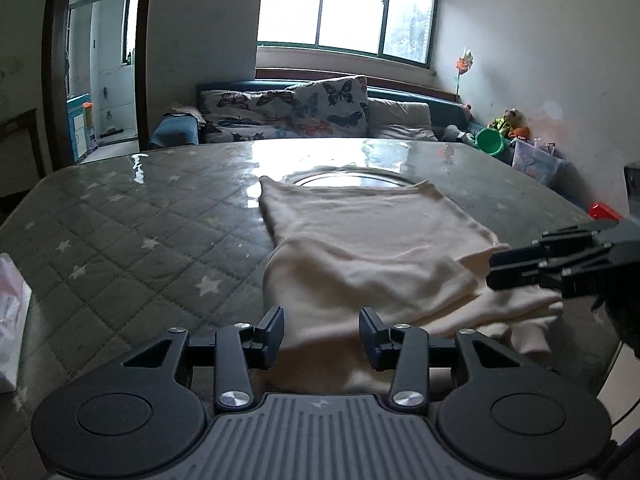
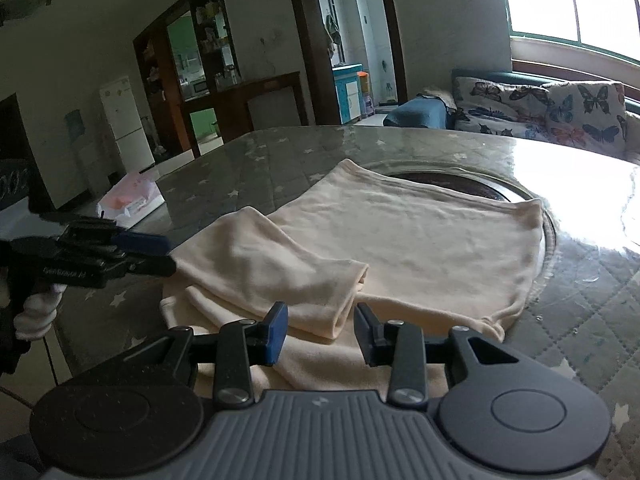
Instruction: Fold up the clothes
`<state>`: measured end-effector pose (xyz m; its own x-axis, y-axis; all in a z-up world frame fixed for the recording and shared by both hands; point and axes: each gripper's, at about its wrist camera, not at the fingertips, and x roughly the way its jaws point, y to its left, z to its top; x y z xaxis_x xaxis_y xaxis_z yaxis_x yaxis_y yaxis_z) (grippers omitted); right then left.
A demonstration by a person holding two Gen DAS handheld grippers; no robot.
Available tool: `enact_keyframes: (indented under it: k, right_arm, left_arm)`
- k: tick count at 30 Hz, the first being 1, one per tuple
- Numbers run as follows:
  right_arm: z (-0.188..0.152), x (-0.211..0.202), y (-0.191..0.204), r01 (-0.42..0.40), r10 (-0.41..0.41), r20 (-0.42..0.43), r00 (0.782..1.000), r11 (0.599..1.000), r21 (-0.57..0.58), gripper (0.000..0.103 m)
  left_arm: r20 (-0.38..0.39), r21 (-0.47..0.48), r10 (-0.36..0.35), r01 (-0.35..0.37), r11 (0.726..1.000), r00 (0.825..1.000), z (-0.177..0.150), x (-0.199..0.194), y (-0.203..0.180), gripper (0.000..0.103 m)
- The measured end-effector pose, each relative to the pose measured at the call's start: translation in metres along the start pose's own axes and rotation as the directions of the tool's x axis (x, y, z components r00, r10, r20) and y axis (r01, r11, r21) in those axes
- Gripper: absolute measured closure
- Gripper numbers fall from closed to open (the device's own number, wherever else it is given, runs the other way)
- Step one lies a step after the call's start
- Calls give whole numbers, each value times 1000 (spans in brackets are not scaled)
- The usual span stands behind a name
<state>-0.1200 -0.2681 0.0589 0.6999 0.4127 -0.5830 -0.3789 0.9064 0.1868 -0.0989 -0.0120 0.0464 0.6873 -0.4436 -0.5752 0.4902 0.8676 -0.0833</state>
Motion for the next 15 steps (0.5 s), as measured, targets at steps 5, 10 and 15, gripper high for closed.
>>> enact_keyframes:
  k: [5, 10, 15]
  right_arm:
    - [3, 8, -5, 4, -4, -20, 1000, 999, 38, 67]
    - [3, 21, -6, -9, 13, -46, 999, 998, 67, 67]
    - [3, 34, -8, -29, 37, -64, 997, 993, 118, 90]
  left_arm:
    - [-8, 25, 2, -2, 1000, 1000, -9, 0, -1, 55]
    - [-2, 42, 5, -5, 999, 1000, -14, -3, -2, 51]
    - [-4, 40, 20, -19, 999, 1000, -17, -2, -2, 47]
